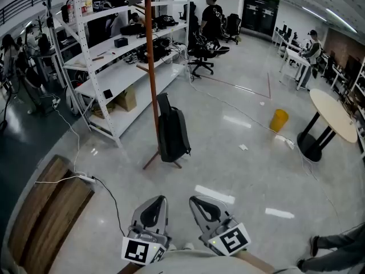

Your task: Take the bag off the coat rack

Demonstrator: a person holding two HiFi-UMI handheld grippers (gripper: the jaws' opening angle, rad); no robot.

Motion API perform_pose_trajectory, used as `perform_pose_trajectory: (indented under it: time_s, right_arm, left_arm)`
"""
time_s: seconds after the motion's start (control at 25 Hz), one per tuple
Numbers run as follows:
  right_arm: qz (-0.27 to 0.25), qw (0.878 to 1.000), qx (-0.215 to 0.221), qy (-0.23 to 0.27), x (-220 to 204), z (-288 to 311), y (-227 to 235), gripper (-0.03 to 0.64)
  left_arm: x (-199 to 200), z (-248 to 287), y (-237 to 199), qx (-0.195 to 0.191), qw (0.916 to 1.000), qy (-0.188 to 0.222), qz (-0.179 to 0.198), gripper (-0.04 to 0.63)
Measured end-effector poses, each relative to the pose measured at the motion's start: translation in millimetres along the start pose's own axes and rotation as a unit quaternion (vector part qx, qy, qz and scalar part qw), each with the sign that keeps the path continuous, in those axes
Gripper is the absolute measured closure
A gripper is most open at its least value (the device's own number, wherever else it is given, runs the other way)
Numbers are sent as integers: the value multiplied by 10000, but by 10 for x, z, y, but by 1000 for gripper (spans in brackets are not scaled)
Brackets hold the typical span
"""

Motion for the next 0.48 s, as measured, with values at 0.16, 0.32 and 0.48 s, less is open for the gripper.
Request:
perform_pose_trajectory:
  time_s: [0.16, 0.32, 0.48]
  right_arm:
    - [79, 10000, -20, 42, 8, -16, 86, 597]
    - [121, 9999, 94, 41, -27, -47, 170, 597]
    - [127, 9997, 206, 2, -121, -21, 243, 597]
  left_arm:
    - [-22, 72, 28, 21, 10000, -53, -18, 577]
    - [-65, 161, 94, 78, 9999, -70, -38, 577]
    - [-134, 219, 99, 190, 9998, -58, -94, 577]
Point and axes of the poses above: the fingertips, and each gripper's own axes: z forward along the fingers, y to its right, x out of its top, the point moved 4 cm from there along -z, backward along the fingers, and after that the axes turned 9 degrees about -y, right-handed, at the moved point
